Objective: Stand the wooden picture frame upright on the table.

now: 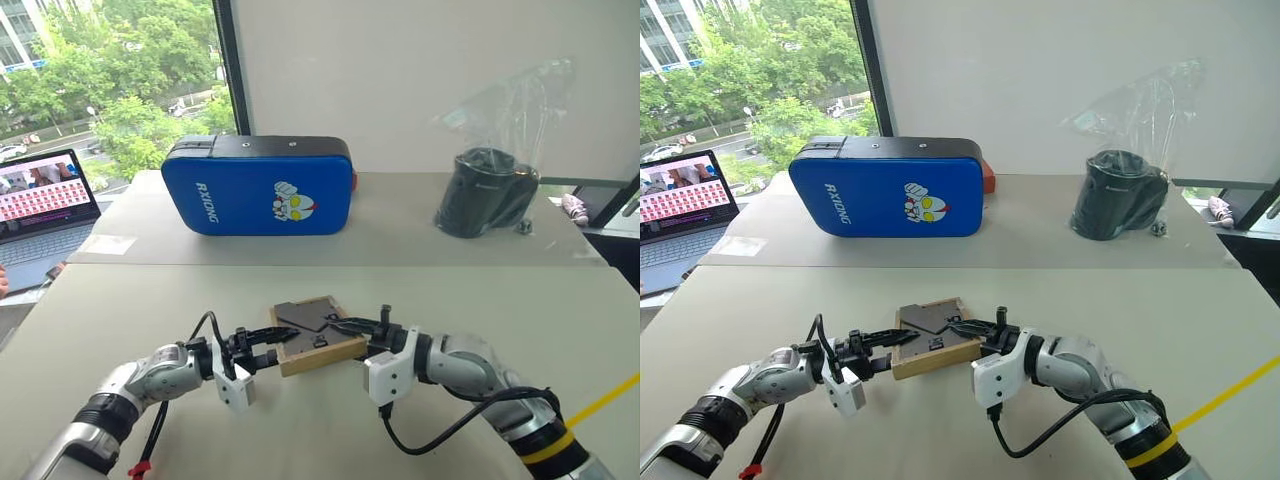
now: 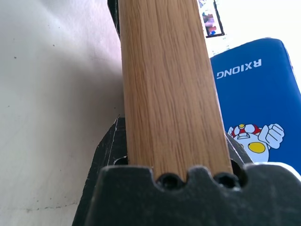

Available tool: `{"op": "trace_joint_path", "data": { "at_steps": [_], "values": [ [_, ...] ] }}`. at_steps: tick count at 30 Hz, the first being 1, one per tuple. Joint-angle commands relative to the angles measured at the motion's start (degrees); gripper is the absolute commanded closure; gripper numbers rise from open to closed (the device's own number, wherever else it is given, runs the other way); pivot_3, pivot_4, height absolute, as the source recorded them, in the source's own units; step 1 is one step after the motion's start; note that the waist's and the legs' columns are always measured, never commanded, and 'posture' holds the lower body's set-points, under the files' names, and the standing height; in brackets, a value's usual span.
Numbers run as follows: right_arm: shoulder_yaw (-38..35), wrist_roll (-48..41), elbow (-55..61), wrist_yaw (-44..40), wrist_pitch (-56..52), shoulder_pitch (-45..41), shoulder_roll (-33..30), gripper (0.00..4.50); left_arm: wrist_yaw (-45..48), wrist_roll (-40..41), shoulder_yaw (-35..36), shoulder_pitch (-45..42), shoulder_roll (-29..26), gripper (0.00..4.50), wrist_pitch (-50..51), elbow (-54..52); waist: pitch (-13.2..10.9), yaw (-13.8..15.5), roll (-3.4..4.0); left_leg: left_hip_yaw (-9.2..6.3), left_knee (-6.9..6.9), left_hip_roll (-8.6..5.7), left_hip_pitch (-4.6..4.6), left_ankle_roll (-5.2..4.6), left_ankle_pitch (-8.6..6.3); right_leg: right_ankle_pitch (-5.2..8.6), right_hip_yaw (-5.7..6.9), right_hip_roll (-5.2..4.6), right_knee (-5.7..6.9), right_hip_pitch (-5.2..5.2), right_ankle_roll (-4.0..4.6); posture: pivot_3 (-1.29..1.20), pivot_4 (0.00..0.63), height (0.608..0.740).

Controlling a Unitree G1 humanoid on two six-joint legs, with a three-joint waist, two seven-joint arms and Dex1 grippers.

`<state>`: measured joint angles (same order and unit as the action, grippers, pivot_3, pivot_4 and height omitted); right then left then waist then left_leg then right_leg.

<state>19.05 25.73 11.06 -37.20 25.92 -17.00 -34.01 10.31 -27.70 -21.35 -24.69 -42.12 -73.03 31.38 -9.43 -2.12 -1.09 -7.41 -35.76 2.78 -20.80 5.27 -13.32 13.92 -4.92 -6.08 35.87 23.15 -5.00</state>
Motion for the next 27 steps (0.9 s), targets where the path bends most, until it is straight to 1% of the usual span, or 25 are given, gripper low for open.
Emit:
{"op": "trace_joint_path", "data": {
  "at_steps": [1, 3, 4, 7, 9, 10, 12, 13, 15, 18, 19, 20, 22, 24, 25, 27],
  "values": [
    [-0.5, -2.1, 1.9, -0.9, -2.3, 1.3, 0.1, 3.24, 1.4, -1.9, -0.4, 0.7, 0.7, 3.31, 0.0, -0.7, 0.0, 0.0, 0.0, 0.0, 0.0, 0.0, 0.0, 0.0, 0.0, 0.0, 0.0, 0.0, 0.0, 0.0, 0.0, 0.0, 0.15, 0.74],
    [-1.1, -2.8, 2.2, -1.0, -2.7, 1.6, -0.1, 2.24, 1.5, -2.0, -0.3, 0.8, 0.8, 3.32, 0.1, -0.7, 0.0, 0.1, 0.0, 0.0, 0.0, 0.0, 0.0, 0.0, 0.0, 0.0, 0.0, 0.0, 0.0, -0.01, 0.0, 0.0, 0.15, 0.74],
    [-1.4, -3.6, 2.4, -1.4, -3.3, 1.6, -0.3, 2.2, 1.5, -2.1, -0.2, 0.9, 0.8, 3.32, 0.2, -0.8, 0.0, 0.2, -0.01, 0.0, 0.0, 0.0, 0.0, 0.0, 0.0, 0.0, 0.0, 0.0, -0.01, -0.01, 0.0, 0.0, 0.15, 0.74],
    [-2.8, -3.7, 1.9, -1.7, -3.3, 2.4, -2.2, 1.13, 1.5, -2.5, 0.2, 1.3, 1.0, 3.32, 0.3, -1.0, 0.0, 0.2, -0.01, -0.01, -0.02, 0.0, -0.02, 0.0, 0.0, -0.02, 0.0, 0.0, -0.01, 0.0, 0.03, 0.0, 0.15, 0.74],
    [-4.4, -4.5, 0.0, -2.4, -2.4, 3.0, -5.2, 0.41, 1.5, -2.6, 0.4, 1.5, 0.8, 3.32, 0.3, -1.2, 0.0, 0.3, -0.01, 0.0, -0.04, 0.0, -0.01, 0.0, 0.0, -0.01, 0.01, 0.0, 0.01, -0.01, 0.01, 0.0, 0.15, 0.74],
    [-5.5, -6.1, -1.8, -3.8, -2.4, 2.9, -7.4, 0.13, 1.5, -2.7, 0.5, 1.7, 0.7, 3.32, 0.2, -1.2, 0.0, 0.3, -0.01, 0.0, -0.04, 0.0, -0.02, 0.0, 0.0, 0.0, 0.01, 0.0, 0.0, -0.01, 0.0, 0.0, 0.15, 0.74],
    [-7.1, -10.6, -5.0, -7.6, -4.0, 2.2, -10.8, 0.05, 1.4, -2.9, 0.7, 1.9, 0.5, 3.32, 0.0, -1.2, 0.0, 0.4, -0.02, 0.0, -0.05, 0.0, -0.02, 0.0, 0.0, 0.0, 0.0, 0.0, -0.01, -0.02, 0.0, 0.0, 0.15, 0.74],
    [-8.2, -14.8, -6.2, -12.1, -7.8, 1.5, -12.8, 0.05, 1.4, -3.1, 0.8, 2.0, 0.3, 3.32, -0.2, -1.3, 0.0, 0.4, -0.02, 0.01, -0.05, 0.0, -0.02, -0.01, 0.0, -0.01, 0.0, 0.0, -0.03, -0.03, 0.02, 0.0, 0.15, 0.74],
    [-10.4, -28.2, -4.4, -23.9, -23.5, -0.6, -16.5, 0.05, 1.4, -3.5, 1.0, 2.2, 0.3, 3.32, -0.4, -1.3, 0.0, 0.3, 0.0, 0.0, -0.05, 0.0, 0.01, -0.02, -0.01, -0.13, -0.02, 0.0, -0.02, -0.05, 0.21, 0.0, 0.15, 0.74],
    [-11.9, -51.1, -0.5, -39.0, -56.6, -11.0, -21.8, 0.05, 1.3, -4.2, 1.1, 2.1, 0.6, 3.32, -0.7, -1.4, -0.1, -0.2, 0.09, 0.0, -0.07, 0.0, 0.05, -0.02, -0.01, -0.23, -0.03, 0.0, -0.01, -0.11, 0.38, 0.0, 0.15, 0.74],
    [-11.8, -57.8, -0.4, -41.3, -65.8, -15.8, -21.0, 0.05, 1.2, -4.4, 1.2, 2.0, 0.7, 3.32, -0.8, -1.3, -0.1, -0.5, 0.18, 0.0, -0.08, 0.0, 0.06, -0.02, -0.01, -0.27, -0.05, 0.0, 0.0, -0.11, 0.43, 0.0, 0.15, 0.74],
    [-11.7, -62.0, -0.3, -42.4, -71.6, -19.1, -20.2, 0.05, 1.2, -4.5, 1.2, 2.0, 0.9, 3.32, -0.8, -1.3, -0.1, -0.6, 0.21, 0.0, -0.08, 0.0, 0.09, -0.03, -0.01, -0.29, -0.06, 0.0, 0.03, -0.12, 0.45, 0.0, 0.15, 0.74],
    [-11.6, -63.8, -9.6, -33.4, -82.8, -30.4, -8.3, 0.05, 1.0, -5.4, 1.3, 2.0, 1.1, 3.32, -1.4, -1.4, -0.1, -1.1, 0.16, -0.01, 0.01, 0.0, 0.26, -0.07, -0.03, -0.26, -0.06, 0.03, 0.11, -0.16, 0.49, 0.0, 0.15, 0.74],
    [-8.8, -61.4, -17.1, -28.4, -87.1, -37.0, 0.3, 0.05, 0.7, -6.6, 1.4, 2.0, 1.2, 3.32, -2.0, -1.6, -0.1, -1.7, 0.18, -0.01, 0.05, 0.06, 0.58, -0.1, -0.05, -0.15, -0.06, 0.1, 0.16, -0.45, 0.37, 0.0, 0.15, 0.74],
    [-7.3, -60.5, -18.7, -28.3, -88.0, -38.2, 2.3, 0.05, 0.6, -7.2, 1.4, 2.0, 1.2, 3.32, -2.2, -1.8, -0.1, -1.6, 0.19, -0.04, 0.05, 0.05, 0.6, -0.1, -0.05, -0.01, -0.05, 0.1, 0.18, -0.47, 0.13, 0.0, 0.15, 0.74],
    [-5.1, -59.1, -20.8, -27.9, -88.6, -39.3, 4.9, 0.05, 0.2, -8.4, 1.6, 2.0, 1.2, 3.32, -2.7, -2.1, -0.1, -0.4, 0.17, -0.15, 0.05, 0.05, 0.38, -0.1, -0.05, 0.02, 0.03, 0.1, 0.17, -0.32, 0.1, 0.0, 0.15, 0.74]
  ]
}}
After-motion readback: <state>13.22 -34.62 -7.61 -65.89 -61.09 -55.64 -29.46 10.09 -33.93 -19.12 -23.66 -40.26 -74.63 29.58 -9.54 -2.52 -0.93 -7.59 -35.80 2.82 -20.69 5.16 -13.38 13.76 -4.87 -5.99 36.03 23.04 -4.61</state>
